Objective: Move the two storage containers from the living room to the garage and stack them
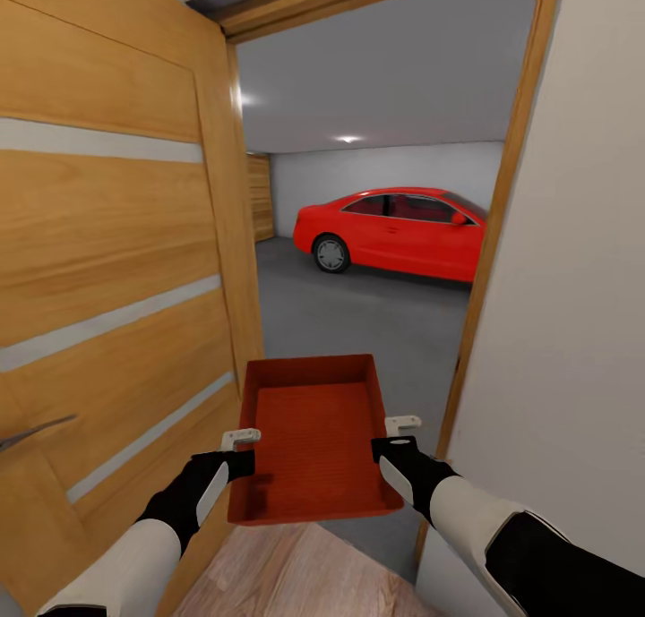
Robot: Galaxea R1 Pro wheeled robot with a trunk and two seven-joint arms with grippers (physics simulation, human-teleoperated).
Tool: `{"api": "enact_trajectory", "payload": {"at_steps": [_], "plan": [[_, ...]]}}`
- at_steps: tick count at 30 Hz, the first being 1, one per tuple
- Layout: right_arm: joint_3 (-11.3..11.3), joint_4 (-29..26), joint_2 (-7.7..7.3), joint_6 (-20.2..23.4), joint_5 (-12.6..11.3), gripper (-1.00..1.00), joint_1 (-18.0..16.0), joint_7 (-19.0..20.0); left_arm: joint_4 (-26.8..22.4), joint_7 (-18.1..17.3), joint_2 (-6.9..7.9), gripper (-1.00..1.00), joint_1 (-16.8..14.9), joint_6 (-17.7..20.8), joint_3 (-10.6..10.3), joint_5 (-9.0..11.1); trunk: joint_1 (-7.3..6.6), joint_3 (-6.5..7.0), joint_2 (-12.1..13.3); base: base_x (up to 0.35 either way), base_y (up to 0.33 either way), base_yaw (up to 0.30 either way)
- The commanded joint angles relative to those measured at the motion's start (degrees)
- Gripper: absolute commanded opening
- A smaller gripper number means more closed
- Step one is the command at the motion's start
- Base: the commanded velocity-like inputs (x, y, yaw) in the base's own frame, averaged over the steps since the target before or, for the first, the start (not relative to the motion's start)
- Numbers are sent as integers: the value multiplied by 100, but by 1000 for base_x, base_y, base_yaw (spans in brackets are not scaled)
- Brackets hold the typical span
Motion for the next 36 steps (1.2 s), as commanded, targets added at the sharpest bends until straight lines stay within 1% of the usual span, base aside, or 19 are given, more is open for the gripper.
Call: {"api": "enact_trajectory", "payload": {"at_steps": [1,8,15,27,31,36], "plan": [[129,-27,30,30,-74,-100,-1,-32,-9,270,-5,-100,1,42,32,-111,2,-2,-5,4,6,-261],[130,-27,30,30,-74,-100,-1,-32,-9,262,-3,-100,1,42,32,-111,2,-2,-5,36,49,-235],[128,-27,30,30,-74,-100,-1,-32,-9,245,-2,-100,1,42,32,-111,2,-2,-5,158,201,-27],[130,-27,30,30,-74,-100,-1,-31,-9,250,3,-100,1,42,32,-112,2,-2,-5,16,13,-204],[129,-27,30,30,-74,-100,-1,-31,-7,247,2,-100,1,42,32,-111,2,-2,-5,29,38,-72],[128,-27,30,30,-74,-100,-1,-31,-8,244,0,-100,1,42,31,-111,2,-2,-5,156,231,-7]]}}
